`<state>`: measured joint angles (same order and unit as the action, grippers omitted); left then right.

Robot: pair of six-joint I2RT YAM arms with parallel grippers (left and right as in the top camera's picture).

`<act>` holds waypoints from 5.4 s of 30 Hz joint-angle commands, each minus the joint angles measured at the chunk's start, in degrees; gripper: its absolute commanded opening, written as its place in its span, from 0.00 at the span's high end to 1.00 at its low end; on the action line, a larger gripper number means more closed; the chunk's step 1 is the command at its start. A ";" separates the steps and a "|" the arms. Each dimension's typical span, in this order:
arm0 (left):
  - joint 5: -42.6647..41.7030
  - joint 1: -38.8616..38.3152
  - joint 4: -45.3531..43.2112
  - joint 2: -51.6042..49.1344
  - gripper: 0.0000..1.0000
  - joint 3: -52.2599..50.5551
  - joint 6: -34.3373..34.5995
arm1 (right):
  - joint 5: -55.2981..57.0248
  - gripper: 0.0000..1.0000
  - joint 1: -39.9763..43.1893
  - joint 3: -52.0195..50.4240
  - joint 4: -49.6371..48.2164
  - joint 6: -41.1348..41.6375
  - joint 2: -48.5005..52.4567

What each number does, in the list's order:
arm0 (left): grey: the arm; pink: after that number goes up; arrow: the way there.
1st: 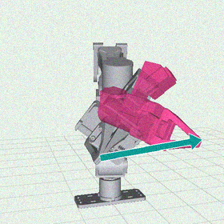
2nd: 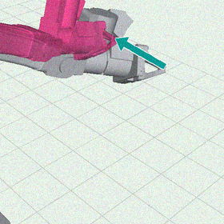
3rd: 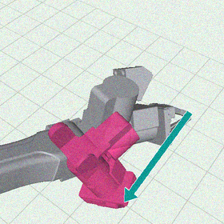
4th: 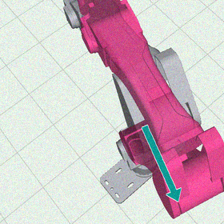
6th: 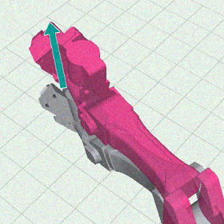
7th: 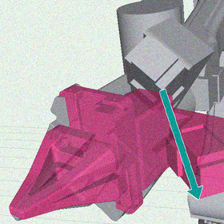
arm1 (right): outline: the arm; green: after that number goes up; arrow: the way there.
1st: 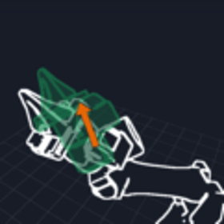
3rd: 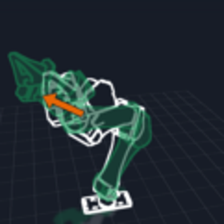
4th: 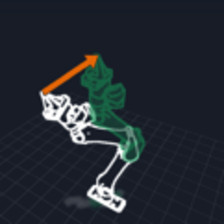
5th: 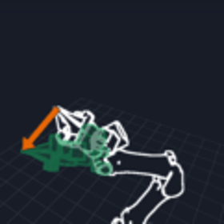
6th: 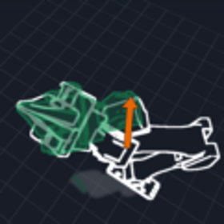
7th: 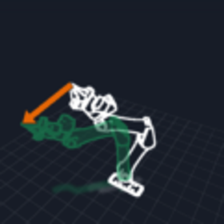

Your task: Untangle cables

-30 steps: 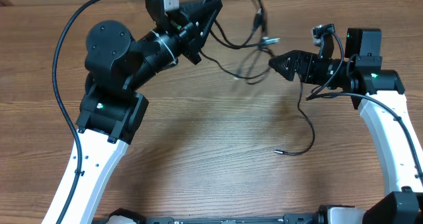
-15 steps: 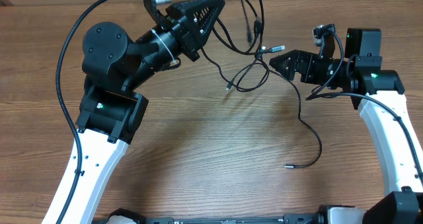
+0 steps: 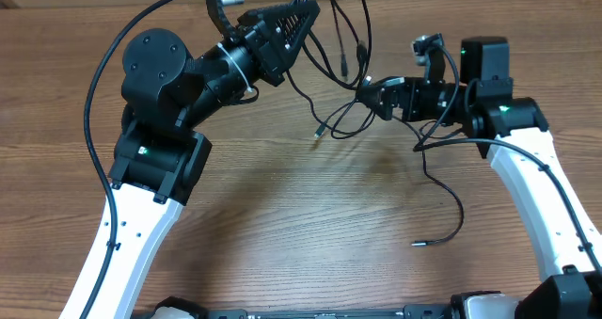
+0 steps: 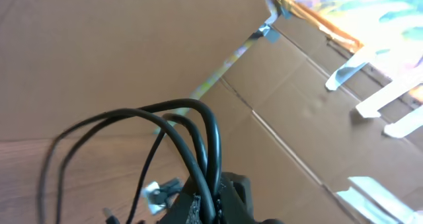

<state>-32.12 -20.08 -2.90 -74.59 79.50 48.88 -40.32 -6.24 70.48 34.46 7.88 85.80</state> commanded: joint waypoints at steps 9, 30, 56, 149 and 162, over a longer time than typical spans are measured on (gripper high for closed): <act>-4.85 -2.43 -12.59 0.72 0.96 1.14 17.33 | 31.39 0.00 -5.31 -0.79 -0.79 0.00 2.97; -8.46 4.37 -17.11 1.64 0.96 1.14 19.34 | 40.39 0.00 27.39 -0.76 5.77 1.14 5.64; -9.73 24.96 -17.07 1.64 0.96 1.14 24.65 | 40.83 0.00 32.63 -0.76 3.80 1.11 5.64; 13.55 5.25 51.69 -10.67 0.00 1.11 -27.93 | -0.92 0.00 32.57 -0.76 9.18 -26.16 5.64; 18.14 1.09 49.75 -9.70 0.07 1.14 -29.70 | -0.96 0.00 32.57 -0.76 9.18 -25.90 5.64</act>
<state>-15.49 -17.54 48.03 -85.78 79.66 21.89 -40.49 26.22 70.11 43.97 -18.17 91.31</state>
